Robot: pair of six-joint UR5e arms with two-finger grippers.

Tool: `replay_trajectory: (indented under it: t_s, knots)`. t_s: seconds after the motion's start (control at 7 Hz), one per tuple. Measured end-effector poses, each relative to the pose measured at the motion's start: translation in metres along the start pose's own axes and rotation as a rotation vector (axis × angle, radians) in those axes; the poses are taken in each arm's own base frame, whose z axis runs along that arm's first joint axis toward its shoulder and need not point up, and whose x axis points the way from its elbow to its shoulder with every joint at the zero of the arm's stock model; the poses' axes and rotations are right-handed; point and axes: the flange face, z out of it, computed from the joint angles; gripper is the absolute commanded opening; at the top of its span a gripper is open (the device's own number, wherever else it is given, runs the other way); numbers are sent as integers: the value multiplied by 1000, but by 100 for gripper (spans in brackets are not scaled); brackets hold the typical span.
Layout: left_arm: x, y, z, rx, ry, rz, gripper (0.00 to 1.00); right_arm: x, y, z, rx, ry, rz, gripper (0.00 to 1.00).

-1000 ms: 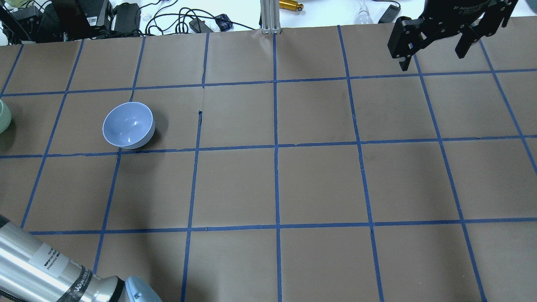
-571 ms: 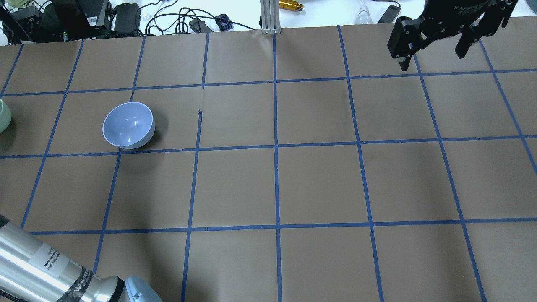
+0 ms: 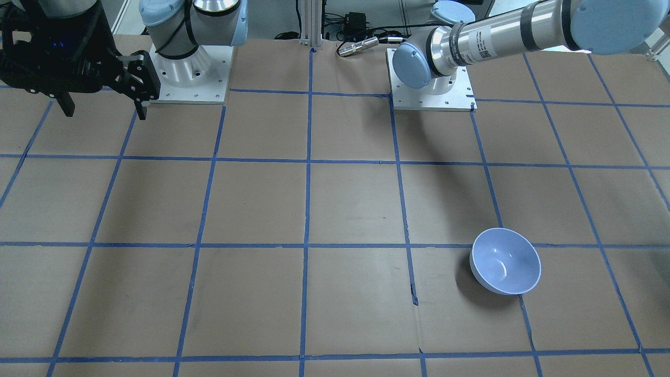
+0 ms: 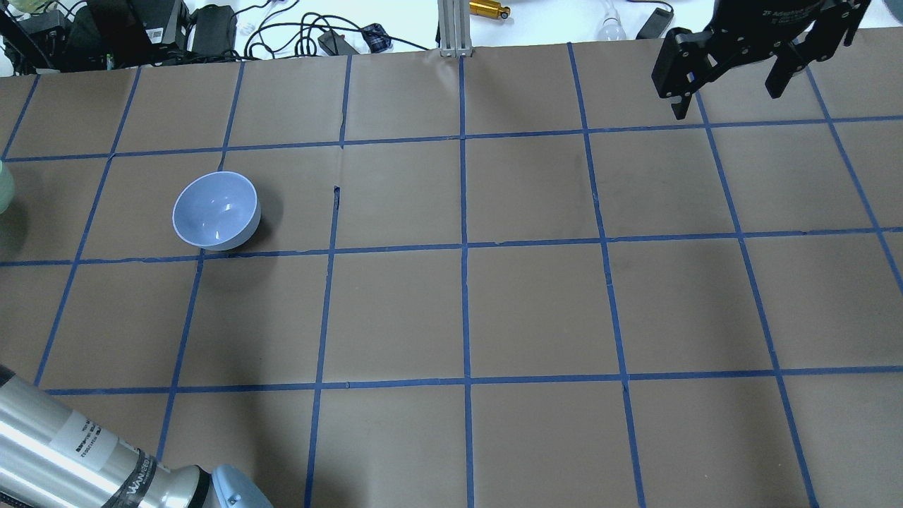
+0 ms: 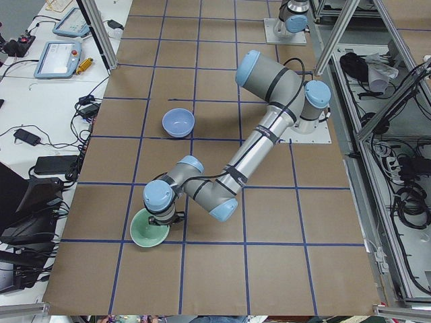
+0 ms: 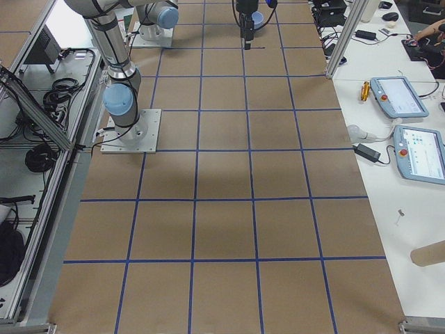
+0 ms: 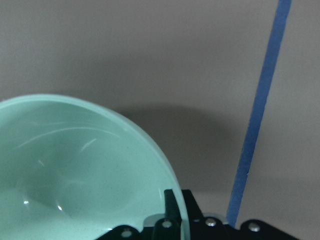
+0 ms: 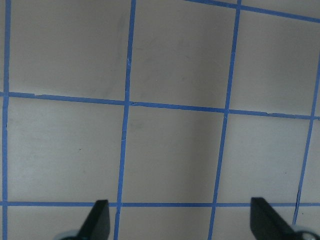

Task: Stack green bowl on blue bowl
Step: 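Lift the mint-green bowl with the left gripper toward the light blue bowl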

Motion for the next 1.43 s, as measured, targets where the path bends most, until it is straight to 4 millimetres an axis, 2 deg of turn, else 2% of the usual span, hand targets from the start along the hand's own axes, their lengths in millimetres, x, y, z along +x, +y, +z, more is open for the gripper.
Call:
replay_trajectory:
  t_s: [0.14,0.29,0.57,0.86,1.14,1.43]
  knots:
    - [-3,-13,-21,-11,-14,15,0,0,0,0,0,0,0,100]
    - [-7,-38,-48,-18,-24,45,0,0,0,0,0,0,0,100]
    - [-10,-119,-94,-13,-24,140,0,0,0,0,0,0,0,100]
    - [12,-188,-123,-2,-17,209,0,0,0,0,0,0,0,100]
    - [40,-273,-143,12,-11,265,0,0,0,0,0,0,0,100]
    - [88,-338,-131,78,11,198,0,0,0,0,0,0,0,100]
